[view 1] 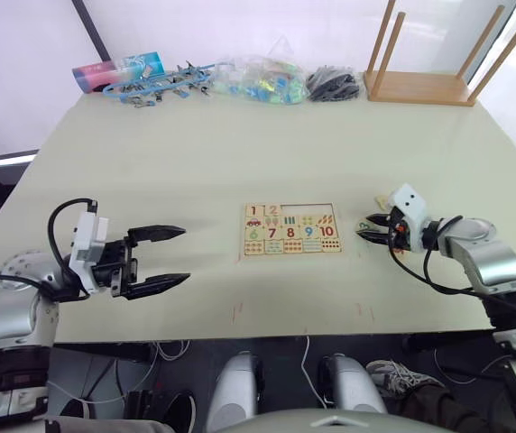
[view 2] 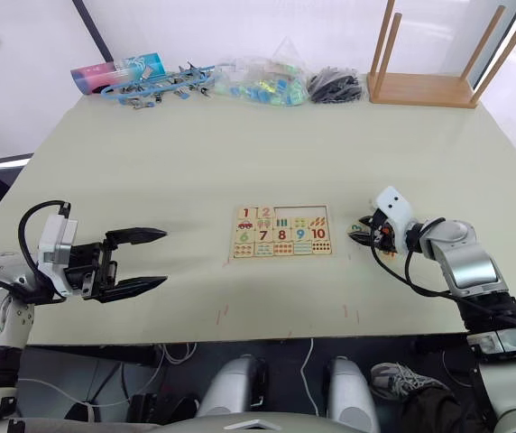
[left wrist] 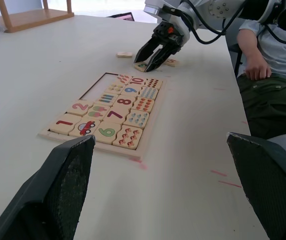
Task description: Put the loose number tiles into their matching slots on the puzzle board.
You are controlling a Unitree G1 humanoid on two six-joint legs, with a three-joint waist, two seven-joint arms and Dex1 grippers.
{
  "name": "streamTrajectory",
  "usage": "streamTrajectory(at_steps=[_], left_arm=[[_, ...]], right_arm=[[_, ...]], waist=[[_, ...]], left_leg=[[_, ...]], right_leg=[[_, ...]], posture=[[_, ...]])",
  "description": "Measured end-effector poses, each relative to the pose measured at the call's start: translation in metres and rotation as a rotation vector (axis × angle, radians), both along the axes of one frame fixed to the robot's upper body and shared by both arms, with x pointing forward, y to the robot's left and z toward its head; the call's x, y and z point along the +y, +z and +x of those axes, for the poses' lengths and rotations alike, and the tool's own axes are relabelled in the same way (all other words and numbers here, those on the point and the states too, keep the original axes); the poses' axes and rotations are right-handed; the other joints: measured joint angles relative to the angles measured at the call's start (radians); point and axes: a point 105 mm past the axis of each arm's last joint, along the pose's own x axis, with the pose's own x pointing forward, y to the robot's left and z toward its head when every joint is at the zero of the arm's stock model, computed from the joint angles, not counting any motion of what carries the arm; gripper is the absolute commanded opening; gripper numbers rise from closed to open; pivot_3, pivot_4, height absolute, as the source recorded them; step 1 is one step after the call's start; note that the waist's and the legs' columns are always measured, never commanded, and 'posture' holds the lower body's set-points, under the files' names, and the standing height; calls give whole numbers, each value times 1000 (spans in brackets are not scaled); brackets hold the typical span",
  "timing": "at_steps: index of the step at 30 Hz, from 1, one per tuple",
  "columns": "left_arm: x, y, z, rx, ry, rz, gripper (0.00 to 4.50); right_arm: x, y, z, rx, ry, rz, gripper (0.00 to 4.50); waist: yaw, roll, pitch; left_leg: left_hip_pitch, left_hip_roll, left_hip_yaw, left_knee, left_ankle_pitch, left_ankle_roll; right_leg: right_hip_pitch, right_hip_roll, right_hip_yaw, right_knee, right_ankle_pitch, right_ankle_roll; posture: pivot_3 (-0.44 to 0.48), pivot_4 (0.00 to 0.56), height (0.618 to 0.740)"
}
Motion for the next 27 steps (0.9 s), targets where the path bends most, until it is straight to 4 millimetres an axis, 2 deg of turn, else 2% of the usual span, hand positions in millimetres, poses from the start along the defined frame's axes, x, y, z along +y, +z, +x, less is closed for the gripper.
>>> streamTrajectory(at_steps=[2,8,10,15,19,23,27], left_arm=[[0,0,0,3,0,-1,4500],[-3,-3,-3,16,-3,-4,4500],[-3,-3,-3,15,-3,-4,4500],[-6,-2,-3,11,-13,-4,4500],[-7,0,-2,17,-20,-12,4500],[-9,0,-1,19,-30,-14,4500],[-10,0,-2,20,-39,-13,4500]], right_arm=[[0,0,-3,1,-15,4,1496],[-15,0,-30,13,-221,42,1496],[-17,3,-31,7,-246,42,1496],[-30,13,-60,-23,-469,84,1496],[-31,9,-79,-9,-580,103,1496],[-23,1,-99,29,-646,135,1496],[-20,-1,-107,29,-719,160,1496]], waist=[[0,0,0],[6,1,0],[4,1,0],[15,1,0],[12,1,0],[12,1,0],[11,1,0]], left_leg=[[0,0,0,0,0,0],[-1,0,-4,0,0,0],[0,0,-4,0,0,0],[-1,0,-6,-2,0,0],[-1,0,-5,-2,0,0],[-1,1,-6,-2,0,-1],[-1,1,-7,-2,-1,-1]], right_leg=[[0,0,0,0,0,0],[-1,0,0,0,0,0],[-1,0,0,0,0,0],[-1,0,-1,0,0,0],[-2,0,-1,-1,0,0],[-2,0,-1,-1,-2,3],[-2,-1,-1,-1,-3,4]], posture=[[0,150,737],[0,150,737],[0,150,737],[0,150,737],[0,150,737],[0,150,737],[0,150,737]])
